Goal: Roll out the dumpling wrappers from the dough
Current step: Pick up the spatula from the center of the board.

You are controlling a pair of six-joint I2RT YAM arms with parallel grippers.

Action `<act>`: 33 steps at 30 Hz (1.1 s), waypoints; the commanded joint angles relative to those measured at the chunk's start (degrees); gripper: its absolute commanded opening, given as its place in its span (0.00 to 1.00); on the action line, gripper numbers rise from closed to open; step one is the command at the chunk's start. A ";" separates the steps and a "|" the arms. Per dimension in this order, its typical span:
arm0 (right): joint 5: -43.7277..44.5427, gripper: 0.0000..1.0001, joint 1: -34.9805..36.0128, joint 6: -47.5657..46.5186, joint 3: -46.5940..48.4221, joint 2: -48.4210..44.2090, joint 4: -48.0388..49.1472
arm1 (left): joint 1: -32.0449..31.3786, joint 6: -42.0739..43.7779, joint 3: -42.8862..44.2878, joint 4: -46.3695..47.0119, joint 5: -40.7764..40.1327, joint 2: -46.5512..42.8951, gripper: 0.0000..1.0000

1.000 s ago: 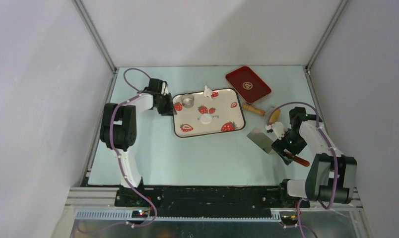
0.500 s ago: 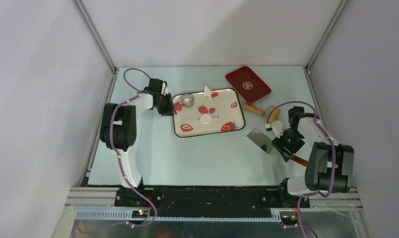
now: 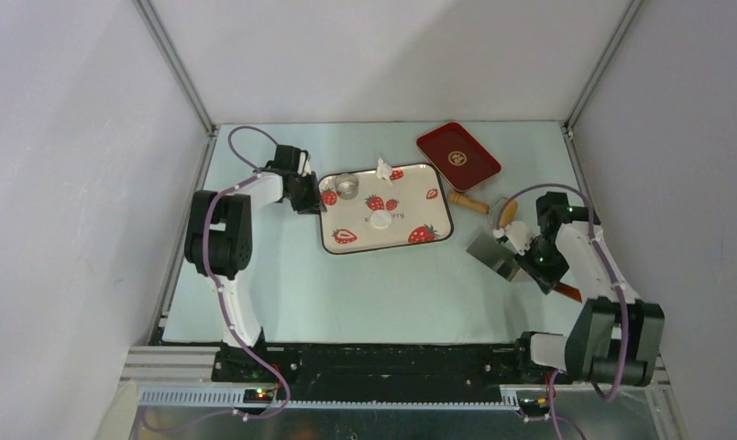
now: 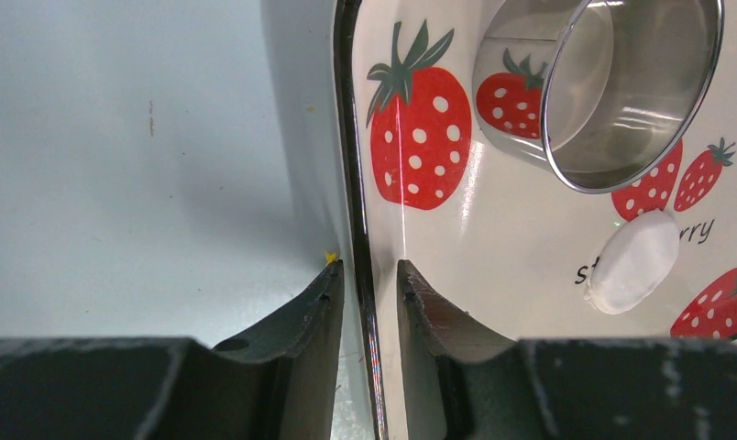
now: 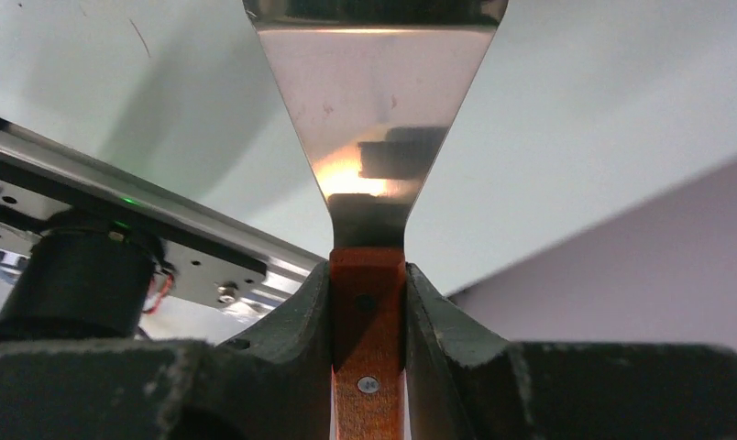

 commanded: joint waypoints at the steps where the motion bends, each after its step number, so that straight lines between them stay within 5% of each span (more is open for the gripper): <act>1: 6.04 0.00 5.62 -0.24 9.90 -6.70 -5.71 | 0.24 0.14 0.04 -2.30 -1.64 1.44 0.34; 7: 18.66 0.00 22.09 0.47 16.78 -5.07 -1.24 | 0.24 0.13 0.13 -2.34 -1.45 1.44 0.34; 13: 25.07 0.00 29.31 0.31 25.97 7.33 2.53 | 0.12 0.23 0.09 -2.30 -1.74 1.36 0.34; 24: 14.40 0.00 30.78 -2.41 54.95 31.39 -15.86 | 0.01 0.36 0.25 -2.32 -1.46 1.68 0.35; 33: 15.54 0.00 30.99 -10.09 59.24 40.44 -26.55 | -0.31 0.88 1.12 -2.58 -0.82 2.49 0.32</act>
